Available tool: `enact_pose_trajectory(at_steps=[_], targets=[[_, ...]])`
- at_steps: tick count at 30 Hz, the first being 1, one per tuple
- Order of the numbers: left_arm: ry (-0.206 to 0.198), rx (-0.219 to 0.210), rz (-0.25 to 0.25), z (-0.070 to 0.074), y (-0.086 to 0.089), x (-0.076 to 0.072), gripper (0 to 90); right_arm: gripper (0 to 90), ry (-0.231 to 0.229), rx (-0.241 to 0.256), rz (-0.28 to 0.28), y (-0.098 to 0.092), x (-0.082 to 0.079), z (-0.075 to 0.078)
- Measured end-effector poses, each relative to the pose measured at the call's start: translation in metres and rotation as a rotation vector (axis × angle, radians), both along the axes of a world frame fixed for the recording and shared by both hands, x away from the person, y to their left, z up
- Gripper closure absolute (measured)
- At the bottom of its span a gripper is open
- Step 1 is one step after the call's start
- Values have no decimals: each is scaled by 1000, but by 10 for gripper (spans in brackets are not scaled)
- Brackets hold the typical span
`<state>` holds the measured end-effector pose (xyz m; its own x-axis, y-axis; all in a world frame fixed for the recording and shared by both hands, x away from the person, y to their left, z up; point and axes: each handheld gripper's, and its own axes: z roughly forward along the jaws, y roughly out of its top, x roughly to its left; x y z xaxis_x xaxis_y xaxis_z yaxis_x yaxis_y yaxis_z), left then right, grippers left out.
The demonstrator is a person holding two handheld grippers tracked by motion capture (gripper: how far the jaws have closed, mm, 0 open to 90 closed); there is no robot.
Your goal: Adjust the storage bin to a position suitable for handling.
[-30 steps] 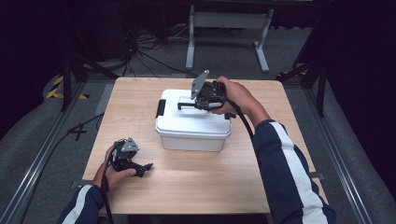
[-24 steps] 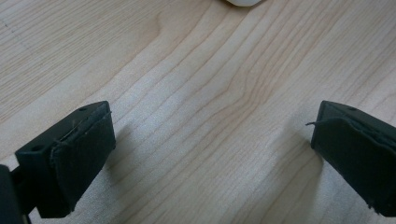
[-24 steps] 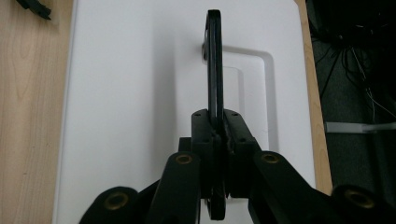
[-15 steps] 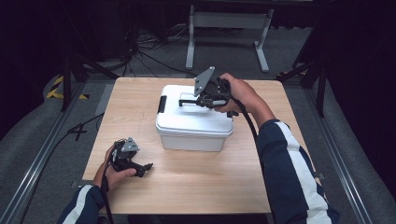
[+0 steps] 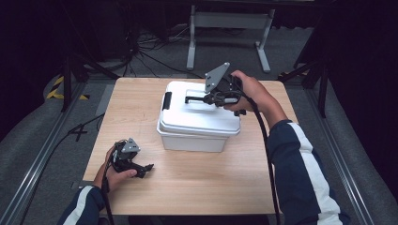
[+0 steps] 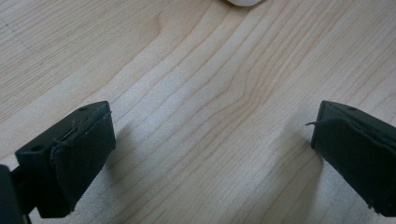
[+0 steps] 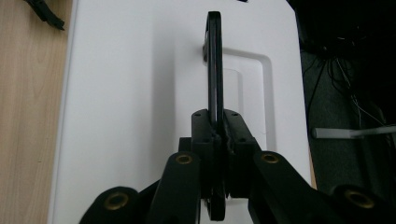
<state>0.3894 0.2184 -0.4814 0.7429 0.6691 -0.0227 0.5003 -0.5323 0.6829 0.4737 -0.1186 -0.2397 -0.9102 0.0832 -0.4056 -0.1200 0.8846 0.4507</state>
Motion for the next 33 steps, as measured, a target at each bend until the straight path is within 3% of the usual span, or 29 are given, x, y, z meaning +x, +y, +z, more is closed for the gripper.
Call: enact_pose_trajectory(at_steps=[15, 33], targets=[[-6, -1, 7, 0, 1, -1, 2, 851, -38, -4, -53, -39, -10, 13], [-8, 0, 13, 0, 2, -2, 2, 850, -38, 52, -125, -92, -26, 19]])
